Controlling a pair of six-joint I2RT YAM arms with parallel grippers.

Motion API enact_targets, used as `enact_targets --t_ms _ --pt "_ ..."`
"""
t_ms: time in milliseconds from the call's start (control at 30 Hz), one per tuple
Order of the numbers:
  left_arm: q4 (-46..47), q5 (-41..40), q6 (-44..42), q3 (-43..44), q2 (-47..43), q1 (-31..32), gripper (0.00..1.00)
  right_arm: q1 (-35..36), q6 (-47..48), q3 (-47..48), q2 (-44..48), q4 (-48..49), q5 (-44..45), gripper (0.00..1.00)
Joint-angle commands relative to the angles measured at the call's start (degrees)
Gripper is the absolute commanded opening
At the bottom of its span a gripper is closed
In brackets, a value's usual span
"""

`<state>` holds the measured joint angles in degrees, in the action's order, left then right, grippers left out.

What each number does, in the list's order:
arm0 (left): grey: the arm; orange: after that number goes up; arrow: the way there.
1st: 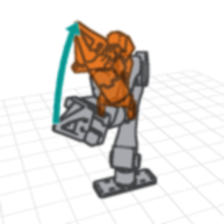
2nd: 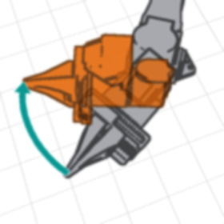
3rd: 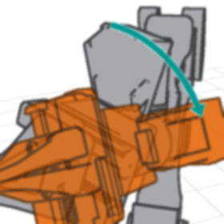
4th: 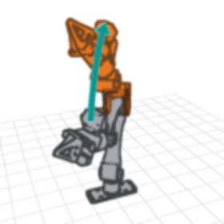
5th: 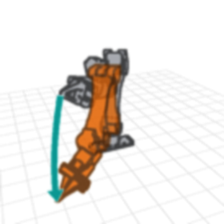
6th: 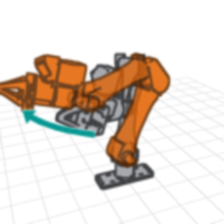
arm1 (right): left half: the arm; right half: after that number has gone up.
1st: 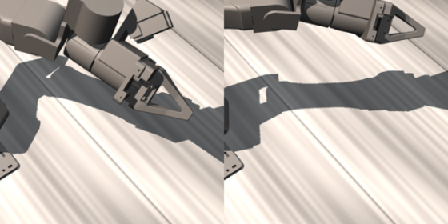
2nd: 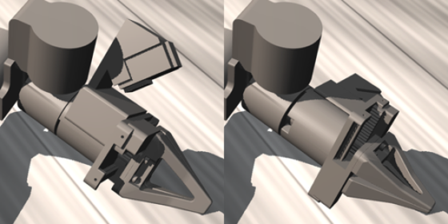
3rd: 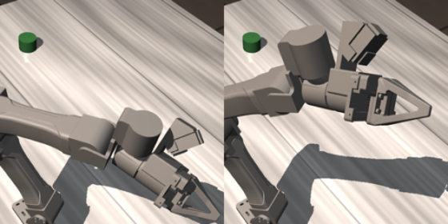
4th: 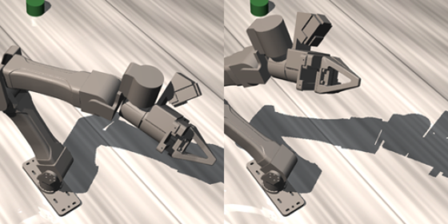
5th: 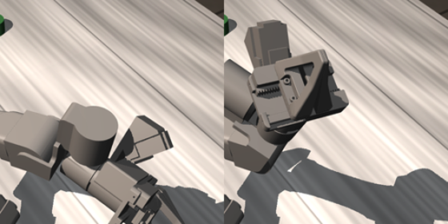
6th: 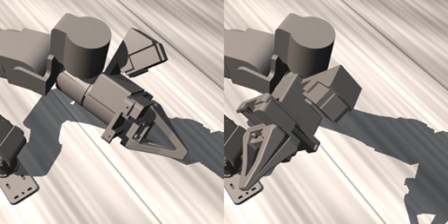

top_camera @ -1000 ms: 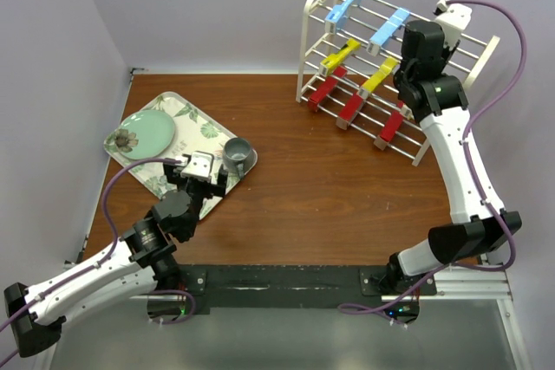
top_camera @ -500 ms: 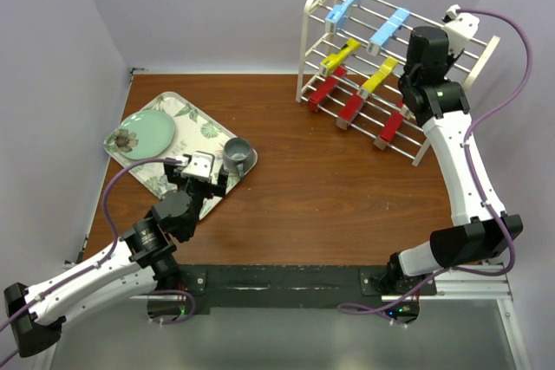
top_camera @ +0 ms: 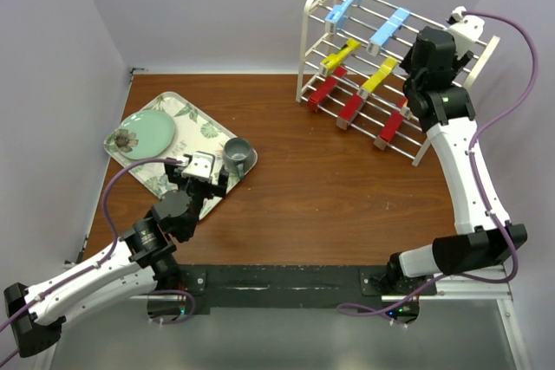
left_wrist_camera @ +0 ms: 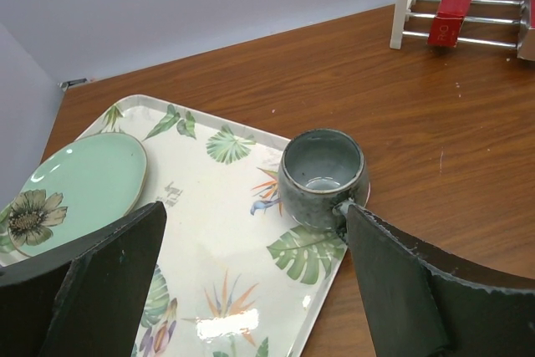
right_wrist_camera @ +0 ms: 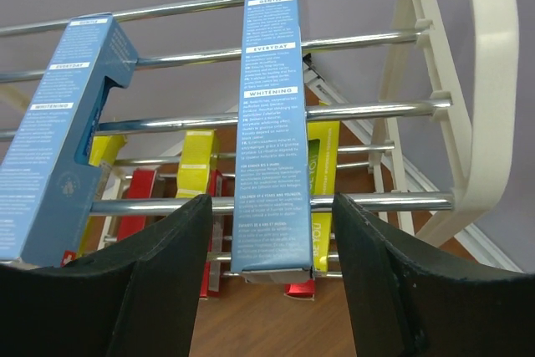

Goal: Place and organize the toothpastes onto the shelf

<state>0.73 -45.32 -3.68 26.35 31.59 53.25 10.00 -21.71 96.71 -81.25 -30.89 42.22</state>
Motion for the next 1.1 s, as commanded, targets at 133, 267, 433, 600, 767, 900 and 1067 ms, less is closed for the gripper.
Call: enact_targets --t_ms 133,267,433,600,767,900,1067 --pt "-0.55 -3.02 2.8 2.2 -0.48 -0.26 0.97 -0.24 4.48 -2.04 9.86 7.07 -7.67 0.89" --pt "-12.49 -4.77 9.03 8.88 -0.39 -0.26 0.99 -0.24 6.51 -8.88 17.51 11.81 -12.85 0.98" --pt "-26.19 -6.45 13.53 18.8 -1.27 -0.26 1.0 -0.24 10.19 -17.5 29.02 15.25 -15.06 0.98" --pt "-30.35 -5.57 12.48 25.32 -5.04 -0.26 1.0 -0.24 12.39 -27.43 43.0 13.06 -15.85 0.98" --pt "-30.0 -5.31 11.86 28.58 -9.7 -0.26 1.0 -0.24 13.45 -37.09 55.3 8.75 -13.13 0.98" --pt "-29.56 -5.39 9.05 30.6 -13.74 -0.26 1.0 -0.16 14.94 -41.94 66.71 4.27 -13.04 0.98" --pt "-29.47 -6.53 7.38 31.13 -16.91 -0.26 1.0 -0.24 15.39 -46.33 75.79 -0.12 -12.77 0.98"
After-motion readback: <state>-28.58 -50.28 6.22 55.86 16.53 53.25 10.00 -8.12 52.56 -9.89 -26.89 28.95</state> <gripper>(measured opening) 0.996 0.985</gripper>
